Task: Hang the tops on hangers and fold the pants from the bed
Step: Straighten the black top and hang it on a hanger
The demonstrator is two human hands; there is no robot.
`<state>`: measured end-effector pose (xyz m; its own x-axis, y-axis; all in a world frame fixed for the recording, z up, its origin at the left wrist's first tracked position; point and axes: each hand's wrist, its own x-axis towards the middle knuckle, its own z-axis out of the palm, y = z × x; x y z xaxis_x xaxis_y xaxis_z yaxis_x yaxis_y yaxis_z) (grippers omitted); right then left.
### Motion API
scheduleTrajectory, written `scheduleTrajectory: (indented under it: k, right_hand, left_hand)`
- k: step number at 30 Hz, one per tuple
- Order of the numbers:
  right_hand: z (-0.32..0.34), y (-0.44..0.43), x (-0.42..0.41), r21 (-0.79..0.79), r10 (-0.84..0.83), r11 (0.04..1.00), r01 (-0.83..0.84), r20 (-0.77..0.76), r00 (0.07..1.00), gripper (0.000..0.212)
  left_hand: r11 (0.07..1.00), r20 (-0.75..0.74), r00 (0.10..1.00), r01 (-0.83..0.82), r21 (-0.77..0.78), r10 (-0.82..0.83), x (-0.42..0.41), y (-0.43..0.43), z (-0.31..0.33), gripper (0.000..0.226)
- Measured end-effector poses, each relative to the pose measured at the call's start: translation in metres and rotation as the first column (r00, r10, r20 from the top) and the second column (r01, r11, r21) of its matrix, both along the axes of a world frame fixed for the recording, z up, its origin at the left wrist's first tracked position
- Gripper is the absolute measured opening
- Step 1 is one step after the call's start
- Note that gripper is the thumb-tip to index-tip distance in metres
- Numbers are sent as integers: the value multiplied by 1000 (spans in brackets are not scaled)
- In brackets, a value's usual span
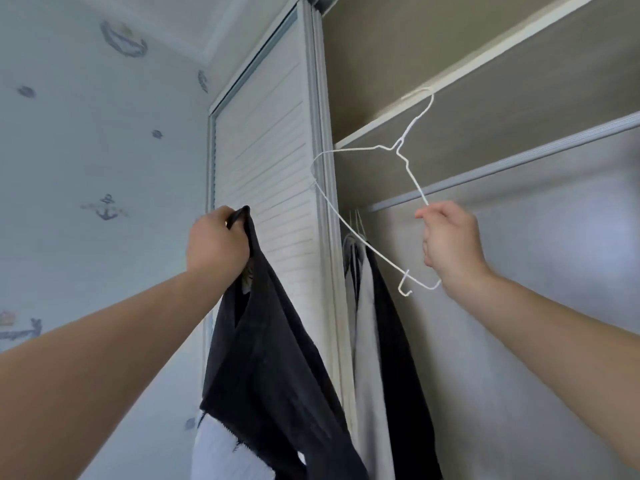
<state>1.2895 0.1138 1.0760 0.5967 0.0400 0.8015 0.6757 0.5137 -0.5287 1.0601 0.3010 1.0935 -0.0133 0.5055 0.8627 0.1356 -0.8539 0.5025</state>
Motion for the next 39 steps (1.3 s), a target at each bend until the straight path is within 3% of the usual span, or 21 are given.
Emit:
scheduleTrajectory:
  k: [7, 17, 21, 28, 32, 36, 39]
  right_hand:
    - [10, 32, -85, 101, 272, 955, -278, 70, 960, 10]
    - [-9, 24, -202, -39, 510, 859, -511, 162, 845, 24]
    - [-37, 20, -269, -91, 635, 772, -629, 156, 756, 26]
    - [-75, -16, -407, -53, 848, 528, -848, 87, 523, 25]
    - [-82, -39, -491, -147, 963, 268, -952, 20, 268, 10]
    - [-78, -54, -580, -200, 991, 4, -980, -129, 30, 21]
    - [-91, -65, -648, -204, 984, -78, -976, -171, -43, 32]
  left_hand:
    - [956, -6, 956, -293, 6, 293, -124, -27, 9, 26]
    - [767, -50, 767, -641, -35, 639, -281, -111, -13, 24]
    - [665, -108, 668, -744, -70, 736, -350, -149, -36, 21]
    - [506, -195, 521, -854, -123, 831, -469, -223, -66, 23]
    - [393, -283, 404, -914, -96, 870, -535, -278, -77, 27]
    - [304, -403, 299, -951, -52, 865, -611, -334, -82, 27]
    - [266, -454, 254, -963, -39, 854, -669, -370, -86, 29]
